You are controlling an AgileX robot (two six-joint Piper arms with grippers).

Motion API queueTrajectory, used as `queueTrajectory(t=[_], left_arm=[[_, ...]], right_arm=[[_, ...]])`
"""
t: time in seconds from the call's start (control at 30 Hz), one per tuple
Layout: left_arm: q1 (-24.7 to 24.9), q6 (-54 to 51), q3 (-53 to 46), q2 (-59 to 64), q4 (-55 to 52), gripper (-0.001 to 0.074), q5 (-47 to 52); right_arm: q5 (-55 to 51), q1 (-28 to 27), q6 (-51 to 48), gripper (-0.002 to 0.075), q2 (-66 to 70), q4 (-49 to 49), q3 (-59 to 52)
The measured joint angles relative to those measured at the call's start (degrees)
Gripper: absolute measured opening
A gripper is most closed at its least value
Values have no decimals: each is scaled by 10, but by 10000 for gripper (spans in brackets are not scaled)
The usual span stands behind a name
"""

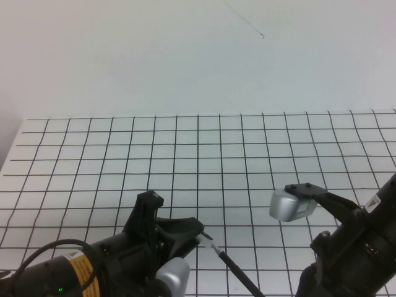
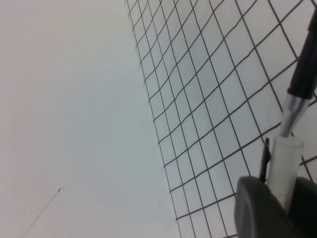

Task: Cap the pen
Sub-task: Put the cap on the pen

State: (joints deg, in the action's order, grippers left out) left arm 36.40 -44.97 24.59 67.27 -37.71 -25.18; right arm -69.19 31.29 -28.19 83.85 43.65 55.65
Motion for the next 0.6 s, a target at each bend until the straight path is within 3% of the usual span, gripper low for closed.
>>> queueTrajectory(t=[0.6], left_arm=[[0,-43,0,0,-12,1,2]], right_arm=[[8,1,-4,62,25,13,0]])
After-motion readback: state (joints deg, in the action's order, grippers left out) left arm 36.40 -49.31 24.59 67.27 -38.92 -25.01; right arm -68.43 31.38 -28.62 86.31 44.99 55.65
